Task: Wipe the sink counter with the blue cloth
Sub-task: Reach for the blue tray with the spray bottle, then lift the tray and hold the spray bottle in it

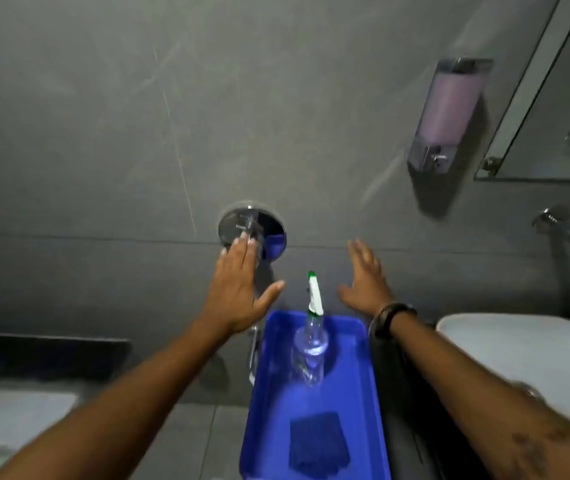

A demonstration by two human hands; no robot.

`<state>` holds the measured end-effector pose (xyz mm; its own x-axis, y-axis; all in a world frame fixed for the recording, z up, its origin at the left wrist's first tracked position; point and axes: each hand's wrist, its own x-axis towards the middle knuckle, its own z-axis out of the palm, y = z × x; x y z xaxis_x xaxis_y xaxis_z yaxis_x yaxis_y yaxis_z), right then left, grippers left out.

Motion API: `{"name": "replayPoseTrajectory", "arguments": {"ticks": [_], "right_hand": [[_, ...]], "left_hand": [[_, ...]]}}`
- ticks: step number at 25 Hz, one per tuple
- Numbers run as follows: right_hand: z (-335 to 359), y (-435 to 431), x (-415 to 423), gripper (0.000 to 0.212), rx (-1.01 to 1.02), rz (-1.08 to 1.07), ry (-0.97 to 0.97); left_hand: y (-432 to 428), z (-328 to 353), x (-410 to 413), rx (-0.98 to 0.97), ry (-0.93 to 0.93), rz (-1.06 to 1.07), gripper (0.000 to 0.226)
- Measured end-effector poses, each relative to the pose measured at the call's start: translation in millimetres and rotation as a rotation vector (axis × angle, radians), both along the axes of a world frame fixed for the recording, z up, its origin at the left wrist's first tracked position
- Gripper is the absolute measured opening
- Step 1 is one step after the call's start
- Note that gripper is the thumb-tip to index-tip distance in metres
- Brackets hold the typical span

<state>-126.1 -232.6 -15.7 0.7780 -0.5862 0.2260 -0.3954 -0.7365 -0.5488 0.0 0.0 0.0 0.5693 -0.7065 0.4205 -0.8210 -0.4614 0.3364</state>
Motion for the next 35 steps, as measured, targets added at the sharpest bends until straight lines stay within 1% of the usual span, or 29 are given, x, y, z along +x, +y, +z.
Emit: {"name": "replayPoseTrajectory", "arguments": {"ticks": [1, 3, 4, 5, 6, 8, 9, 10, 11, 13, 15, 17, 18, 19, 21, 23, 24, 26, 27, 28, 30, 32, 35], "right_hand": [[-36.4, 10.3, -5.1, 0.102, 0.095, -0.023, 0.138], [-88.1, 28.3, -3.5, 0.110, 0.279, 0.031, 0.221], [-106.2, 40.4, 0.3, 0.112, 0.343, 0.059, 0.208], [-112.9, 44.7, 14.2, 0.111, 0.424, 0.027, 0.133], [-113.4, 45.0, 31.7, 0.103, 0.462, -0.003, -0.008], [-104.3, 47.1, 67.9, 0.071, 0.471, -0.089, -0.176], [-100.4, 47.9, 77.8, 0.054, 0.480, -0.150, -0.224], [-98.7, 52.1, 82.7, 0.042, 0.490, -0.223, -0.262], [-94.4, 58.9, 82.1, 0.038, 0.505, -0.265, -0.290], [-79.8, 80.9, 65.5, 0.038, 0.464, -0.283, -0.365], [-58.2, 100.6, 36.7, 0.040, 0.412, -0.251, -0.460], [-30.5, 114.4, -1.8, 0.048, 0.344, -0.192, -0.518], [-21.2, 119.7, -22.0, 0.048, 0.325, -0.160, -0.491], [-20.6, 124.1, -42.8, 0.044, 0.332, -0.146, -0.427], [-40.7, 139.3, -78.9, 0.026, 0.419, -0.184, -0.197], [-80.9, 161.8, -112.0, 0.009, 0.533, -0.273, 0.079], [-101.0, 172.8, -125.5, 0.009, 0.588, -0.312, 0.201], [-138.0, 187.5, -143.2, 0.031, 0.693, -0.398, 0.363], [-152.5, 190.7, -147.7, 0.038, 0.737, -0.458, 0.410], [-163.5, 191.6, -148.1, 0.039, 0.782, -0.521, 0.440], [-176.7, 188.8, -141.4, 0.031, 0.847, -0.622, 0.457], [-183.3, 185.2, -134.7, 0.021, 0.824, -0.629, 0.514], [-184.7, 184.0, -126.4, 0.018, 0.887, -0.663, 0.520]], "left_hand": [[11.7, -31.0, -1.5, 0.070, 0.081, 0.016, 0.095], [27.1, -81.5, 0.2, 0.151, 0.165, 0.005, 0.097], [34.3, -104.3, -2.4, 0.202, 0.205, 0.000, 0.099], [37.2, -121.8, -0.2, 0.235, 0.210, -0.014, 0.100], [37.4, -129.9, 4.2, 0.258, 0.227, -0.024, 0.101], [42.1, -148.5, 9.7, 0.308, 0.246, -0.069, 0.103], [45.9, -158.5, 9.4, 0.334, 0.248, -0.098, 0.104], [49.8, -169.7, 5.5, 0.353, 0.269, -0.133, 0.107], [53.0, -179.9, 1.9, 0.375, 0.301, -0.157, 0.111], [58.8, -199.0, -7.2, 0.428, 0.364, -0.198, 0.123], [62.9, -220.2, -17.7, 0.504, 0.406, -0.248, 0.136], [67.1, -241.7, -27.9, 0.583, 0.443, -0.285, 0.146], [68.8, -251.4, -31.8, 0.618, 0.457, -0.291, 0.150], [68.1, -260.3, -37.2, 0.645, 0.465, -0.295, 0.155], [68.0, -271.1, -46.7, 0.686, 0.463, -0.277, 0.162], [65.2, -275.9, -53.6, 0.706, 0.470, -0.259, 0.167], [64.0, -276.3, -55.1, 0.713, 0.472, -0.257, 0.168], [62.7, -276.2, -55.4, 0.722, 0.465, -0.259, 0.169], [62.3, -275.7, -56.1, 0.730, 0.459, -0.269, 0.169], [62.3, -275.3, -56.5, 0.741, 0.455, -0.275, 0.169], [63.0, -273.6, -57.3, 0.762, 0.458, -0.277, 0.169], [61.8, -269.9, -60.1, 0.778, 0.452, -0.277, 0.169], [62.0, -265.6, -62.8, 0.783, 0.462, -0.280, 0.169]]}}
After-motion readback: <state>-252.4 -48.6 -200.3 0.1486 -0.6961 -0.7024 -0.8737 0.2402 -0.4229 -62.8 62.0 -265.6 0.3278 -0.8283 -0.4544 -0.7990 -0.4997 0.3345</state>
